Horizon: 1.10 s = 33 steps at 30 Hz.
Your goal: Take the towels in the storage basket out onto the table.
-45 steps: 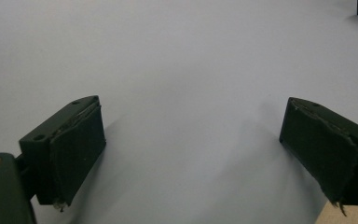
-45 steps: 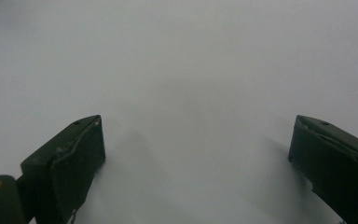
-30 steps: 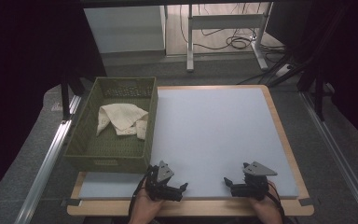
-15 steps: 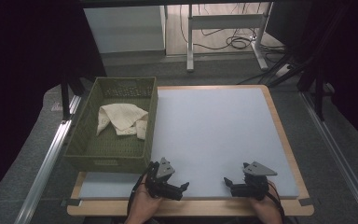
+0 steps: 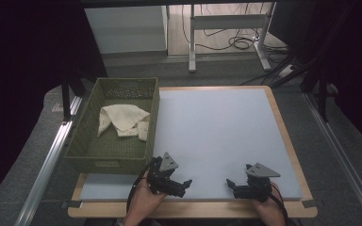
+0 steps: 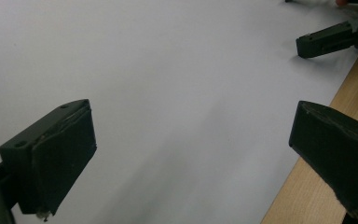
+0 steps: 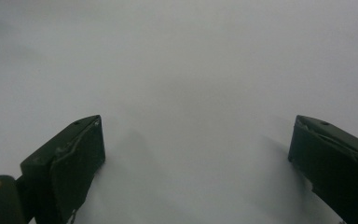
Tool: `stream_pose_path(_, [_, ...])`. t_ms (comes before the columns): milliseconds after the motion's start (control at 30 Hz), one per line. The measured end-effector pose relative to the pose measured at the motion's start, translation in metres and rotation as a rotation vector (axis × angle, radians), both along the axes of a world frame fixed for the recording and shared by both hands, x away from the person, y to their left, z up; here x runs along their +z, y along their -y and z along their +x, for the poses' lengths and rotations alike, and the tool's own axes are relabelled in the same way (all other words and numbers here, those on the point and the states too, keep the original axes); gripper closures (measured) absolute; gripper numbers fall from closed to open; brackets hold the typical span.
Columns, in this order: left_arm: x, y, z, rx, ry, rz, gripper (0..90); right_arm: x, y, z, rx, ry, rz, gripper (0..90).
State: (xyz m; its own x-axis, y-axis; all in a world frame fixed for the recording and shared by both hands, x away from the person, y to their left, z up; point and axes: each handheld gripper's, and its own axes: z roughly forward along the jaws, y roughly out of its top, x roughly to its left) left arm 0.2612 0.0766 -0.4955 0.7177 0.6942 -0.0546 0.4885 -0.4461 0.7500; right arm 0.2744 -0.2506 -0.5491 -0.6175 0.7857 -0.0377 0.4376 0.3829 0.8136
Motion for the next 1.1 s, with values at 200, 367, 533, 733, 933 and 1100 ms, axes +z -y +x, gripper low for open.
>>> stream_pose_path(200, [0.014,0.002,0.009,0.007,-0.037,0.029,2.2,0.000,0.000,0.000,0.000,0.000,0.000,3.7])
stream_pose_path(367, [0.027,0.003,0.014,0.004,-0.032,0.040,2.0,0.000,0.000,0.000,0.000,0.000,0.001,3.8])
stream_pose_path(533, [0.037,0.002,0.018,0.005,-0.025,0.050,1.8,0.000,0.000,0.000,0.000,0.001,0.001,3.8])
stream_pose_path(733, [0.057,-0.006,0.026,0.018,0.001,0.055,2.1,0.000,0.000,0.000,0.002,0.001,-0.001,3.8])
stream_pose_path(933, [0.070,-0.013,0.031,0.034,0.028,0.080,1.9,0.000,0.000,0.000,0.001,0.002,0.002,3.8])
stream_pose_path(1100, [0.078,-0.020,0.037,0.048,0.045,0.088,0.9,0.000,0.000,0.000,0.001,0.002,0.001,3.8])
